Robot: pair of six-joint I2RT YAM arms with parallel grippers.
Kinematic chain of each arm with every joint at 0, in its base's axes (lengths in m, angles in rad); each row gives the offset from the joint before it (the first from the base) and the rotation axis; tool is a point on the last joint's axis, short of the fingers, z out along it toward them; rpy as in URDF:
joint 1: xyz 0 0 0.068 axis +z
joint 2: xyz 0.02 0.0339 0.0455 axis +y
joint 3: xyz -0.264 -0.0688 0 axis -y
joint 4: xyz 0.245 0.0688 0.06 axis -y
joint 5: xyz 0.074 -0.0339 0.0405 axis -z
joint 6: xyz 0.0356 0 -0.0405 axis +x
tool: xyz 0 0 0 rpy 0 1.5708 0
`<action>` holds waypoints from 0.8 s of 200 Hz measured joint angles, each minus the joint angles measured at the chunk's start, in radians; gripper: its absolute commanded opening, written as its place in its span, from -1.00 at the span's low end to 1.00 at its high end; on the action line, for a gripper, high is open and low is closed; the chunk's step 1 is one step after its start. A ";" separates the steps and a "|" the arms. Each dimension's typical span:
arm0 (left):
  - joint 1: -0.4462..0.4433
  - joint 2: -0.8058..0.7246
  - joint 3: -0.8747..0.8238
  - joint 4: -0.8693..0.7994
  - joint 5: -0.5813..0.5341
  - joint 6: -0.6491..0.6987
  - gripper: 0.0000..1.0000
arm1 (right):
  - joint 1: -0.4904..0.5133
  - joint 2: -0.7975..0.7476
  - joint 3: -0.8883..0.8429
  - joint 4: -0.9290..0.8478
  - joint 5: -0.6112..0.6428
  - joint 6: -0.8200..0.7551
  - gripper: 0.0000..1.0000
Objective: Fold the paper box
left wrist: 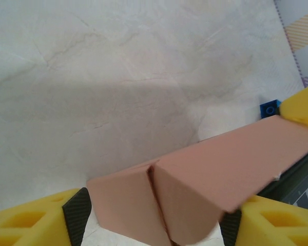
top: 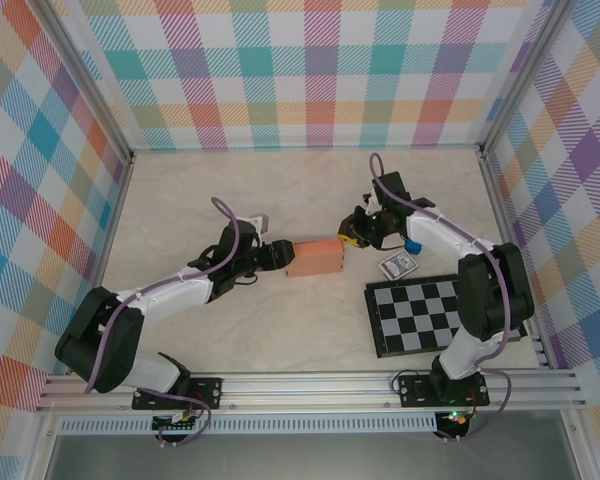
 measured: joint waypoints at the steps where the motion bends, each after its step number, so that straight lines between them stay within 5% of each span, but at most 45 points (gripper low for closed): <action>1: 0.000 -0.001 0.000 -0.001 0.000 0.000 0.47 | 0.000 0.000 -0.001 0.001 0.000 0.000 -0.62; 58: 0.023 -0.129 -0.003 0.007 -0.010 -0.075 0.83 | 0.006 -0.025 -0.027 0.024 0.032 0.011 -0.63; 107: 0.041 -0.084 -0.004 0.013 0.013 -0.164 0.46 | 0.011 -0.030 -0.031 0.029 0.048 0.019 -0.63; 160: 0.041 -0.051 -0.067 0.035 0.034 -0.286 0.40 | 0.015 -0.043 -0.046 0.044 0.070 0.031 -0.63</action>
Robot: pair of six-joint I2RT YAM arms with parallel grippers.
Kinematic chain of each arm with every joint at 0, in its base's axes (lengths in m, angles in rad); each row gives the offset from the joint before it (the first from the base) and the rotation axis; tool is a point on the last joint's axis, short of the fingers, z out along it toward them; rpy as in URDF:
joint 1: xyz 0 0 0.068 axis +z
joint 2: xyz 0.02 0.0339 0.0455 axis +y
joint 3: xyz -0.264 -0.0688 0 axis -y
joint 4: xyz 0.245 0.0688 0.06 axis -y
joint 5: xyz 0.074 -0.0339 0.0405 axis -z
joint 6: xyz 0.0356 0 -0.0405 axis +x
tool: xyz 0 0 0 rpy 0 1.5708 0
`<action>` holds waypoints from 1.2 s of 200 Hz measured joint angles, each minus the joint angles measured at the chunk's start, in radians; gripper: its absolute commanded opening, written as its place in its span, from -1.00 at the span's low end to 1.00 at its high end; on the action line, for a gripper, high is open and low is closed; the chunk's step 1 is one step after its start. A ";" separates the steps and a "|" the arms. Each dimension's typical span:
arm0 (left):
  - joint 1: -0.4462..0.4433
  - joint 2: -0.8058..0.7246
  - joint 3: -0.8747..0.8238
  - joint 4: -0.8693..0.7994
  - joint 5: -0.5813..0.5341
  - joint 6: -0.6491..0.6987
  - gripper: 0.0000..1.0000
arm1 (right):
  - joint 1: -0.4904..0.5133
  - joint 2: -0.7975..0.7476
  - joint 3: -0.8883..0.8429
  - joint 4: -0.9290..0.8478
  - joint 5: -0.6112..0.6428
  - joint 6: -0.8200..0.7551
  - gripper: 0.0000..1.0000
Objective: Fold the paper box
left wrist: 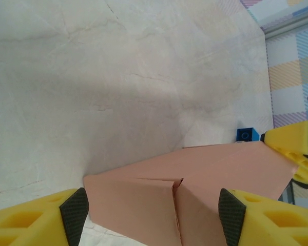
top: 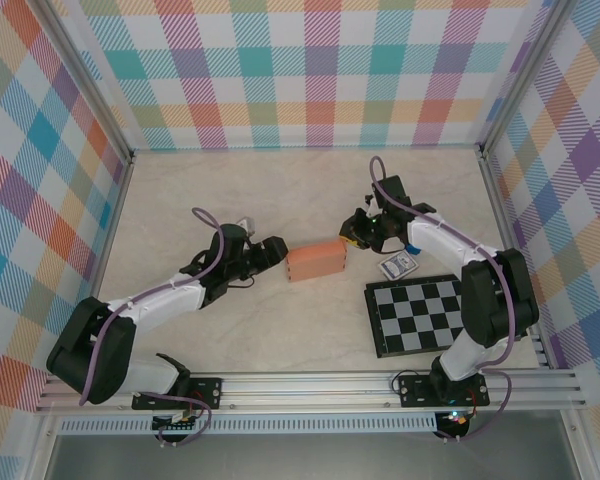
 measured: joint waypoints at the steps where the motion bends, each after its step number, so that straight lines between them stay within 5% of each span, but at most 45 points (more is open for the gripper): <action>1: 0.000 0.000 0.000 0.001 0.000 -0.002 0.40 | 0.000 0.000 0.000 0.000 0.001 0.000 -0.63; 180: -0.021 -0.004 -0.032 0.122 -0.064 -0.261 0.66 | 0.024 -0.030 -0.053 0.003 0.113 0.071 -0.62; 240: -0.021 0.040 -0.010 0.129 -0.047 -0.275 0.66 | 0.029 -0.035 -0.051 -0.031 0.150 0.096 0.15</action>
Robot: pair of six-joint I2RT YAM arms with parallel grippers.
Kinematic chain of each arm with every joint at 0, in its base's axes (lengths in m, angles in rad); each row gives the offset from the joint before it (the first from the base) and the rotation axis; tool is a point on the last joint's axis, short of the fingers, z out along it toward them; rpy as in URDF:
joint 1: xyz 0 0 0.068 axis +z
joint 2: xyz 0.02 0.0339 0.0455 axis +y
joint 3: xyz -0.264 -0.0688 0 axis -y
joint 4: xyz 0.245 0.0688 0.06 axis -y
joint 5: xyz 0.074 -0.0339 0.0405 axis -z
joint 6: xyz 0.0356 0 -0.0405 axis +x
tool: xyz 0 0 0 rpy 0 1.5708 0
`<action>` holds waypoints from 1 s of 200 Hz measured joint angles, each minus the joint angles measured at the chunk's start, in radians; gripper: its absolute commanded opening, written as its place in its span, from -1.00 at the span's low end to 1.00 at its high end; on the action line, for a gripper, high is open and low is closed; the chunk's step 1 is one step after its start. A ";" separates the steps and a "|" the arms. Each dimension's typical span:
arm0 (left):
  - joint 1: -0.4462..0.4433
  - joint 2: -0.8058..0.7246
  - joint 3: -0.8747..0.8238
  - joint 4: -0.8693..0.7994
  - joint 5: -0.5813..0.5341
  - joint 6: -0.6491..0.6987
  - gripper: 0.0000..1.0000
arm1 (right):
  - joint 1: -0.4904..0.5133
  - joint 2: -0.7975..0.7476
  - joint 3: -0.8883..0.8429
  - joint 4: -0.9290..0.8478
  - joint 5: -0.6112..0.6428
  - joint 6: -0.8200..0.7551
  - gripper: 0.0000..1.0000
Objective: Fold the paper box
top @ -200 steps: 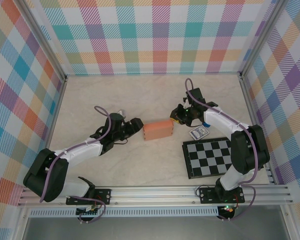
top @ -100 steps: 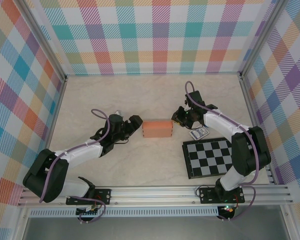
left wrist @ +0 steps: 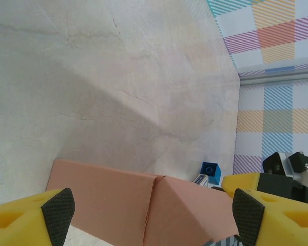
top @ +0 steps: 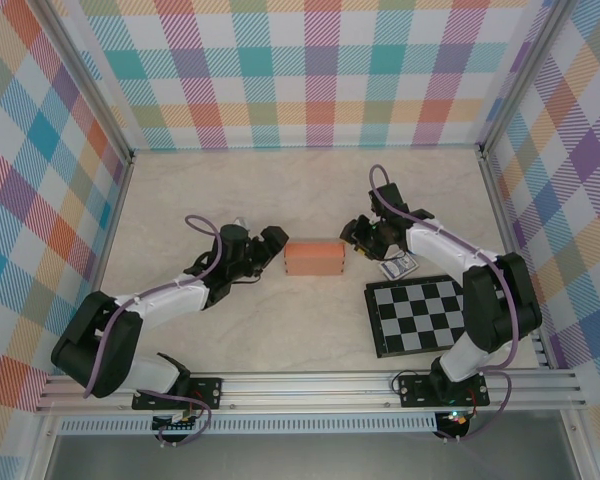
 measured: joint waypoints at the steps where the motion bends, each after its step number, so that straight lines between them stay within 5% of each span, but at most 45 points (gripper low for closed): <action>1: 0.000 0.000 0.000 0.000 0.000 -0.001 0.66 | 0.000 -0.001 0.000 -0.002 0.000 0.002 0.17; 31: 0.000 0.002 0.018 -0.001 0.010 -0.023 0.63 | 0.000 -0.048 0.008 -0.072 0.010 0.048 0.60; 51: 0.000 0.002 0.021 -0.003 0.014 -0.044 0.60 | 0.000 -0.096 0.008 -0.091 0.002 0.103 0.66; 114: -0.005 0.018 0.023 -0.016 0.029 -0.090 0.45 | 0.001 -0.150 -0.165 0.082 -0.106 0.364 0.64; 200: -0.021 0.046 0.034 0.002 0.032 -0.132 0.10 | 0.021 -0.224 -0.266 0.270 -0.085 0.577 0.61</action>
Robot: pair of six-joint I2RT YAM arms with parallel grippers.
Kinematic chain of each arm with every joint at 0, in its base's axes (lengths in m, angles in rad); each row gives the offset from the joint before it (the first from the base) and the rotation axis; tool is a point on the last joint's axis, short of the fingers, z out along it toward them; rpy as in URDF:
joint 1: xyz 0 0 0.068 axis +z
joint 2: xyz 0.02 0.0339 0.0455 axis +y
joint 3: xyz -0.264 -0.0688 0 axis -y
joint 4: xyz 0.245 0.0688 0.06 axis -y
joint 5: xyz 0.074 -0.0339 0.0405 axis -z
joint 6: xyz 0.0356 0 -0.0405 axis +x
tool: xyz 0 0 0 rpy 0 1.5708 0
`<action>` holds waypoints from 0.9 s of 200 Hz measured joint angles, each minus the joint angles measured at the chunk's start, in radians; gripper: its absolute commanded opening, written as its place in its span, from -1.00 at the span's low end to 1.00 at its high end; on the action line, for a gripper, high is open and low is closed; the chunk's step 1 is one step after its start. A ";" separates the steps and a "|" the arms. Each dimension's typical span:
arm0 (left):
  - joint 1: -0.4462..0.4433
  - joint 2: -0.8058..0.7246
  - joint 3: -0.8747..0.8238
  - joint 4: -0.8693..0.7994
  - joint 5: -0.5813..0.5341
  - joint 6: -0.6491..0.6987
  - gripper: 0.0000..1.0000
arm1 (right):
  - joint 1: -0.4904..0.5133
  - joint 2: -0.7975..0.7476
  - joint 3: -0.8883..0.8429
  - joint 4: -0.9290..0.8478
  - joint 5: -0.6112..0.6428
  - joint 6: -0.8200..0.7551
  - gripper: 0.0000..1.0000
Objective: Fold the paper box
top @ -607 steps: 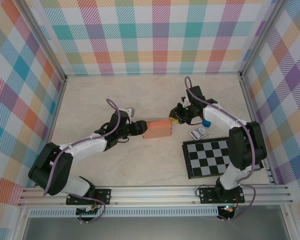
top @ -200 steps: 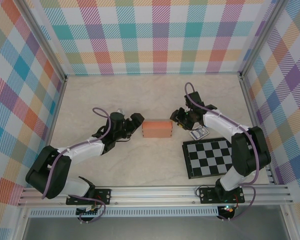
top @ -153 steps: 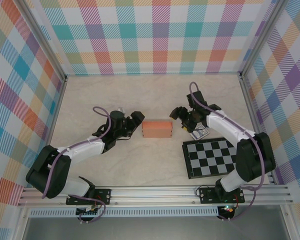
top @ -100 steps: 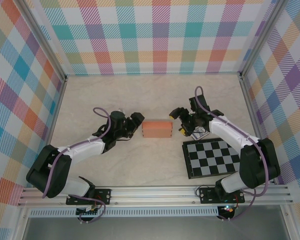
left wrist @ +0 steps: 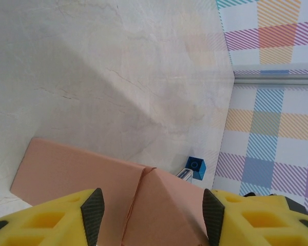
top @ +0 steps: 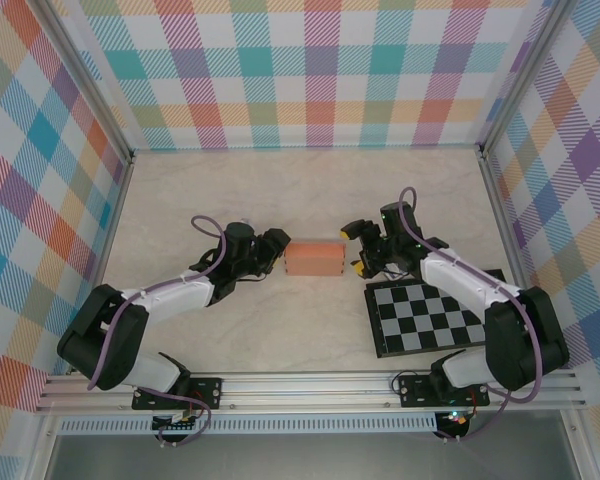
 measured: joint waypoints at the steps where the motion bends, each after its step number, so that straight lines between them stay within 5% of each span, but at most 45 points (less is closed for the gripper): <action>1: 0.000 0.000 0.000 0.001 0.000 0.000 0.10 | 0.000 0.000 -0.001 0.001 0.002 0.002 0.61; 75: -0.005 0.021 0.012 0.013 -0.002 -0.018 -0.05 | 0.084 -0.001 -0.025 0.077 0.117 0.117 0.50; 128: -0.006 0.021 0.012 0.013 -0.012 -0.023 -0.18 | 0.124 0.000 -0.042 0.104 0.210 0.174 0.02; 180: -0.010 0.039 0.012 0.013 -0.034 -0.029 -0.34 | 0.151 -0.001 -0.062 0.148 0.284 0.206 -0.08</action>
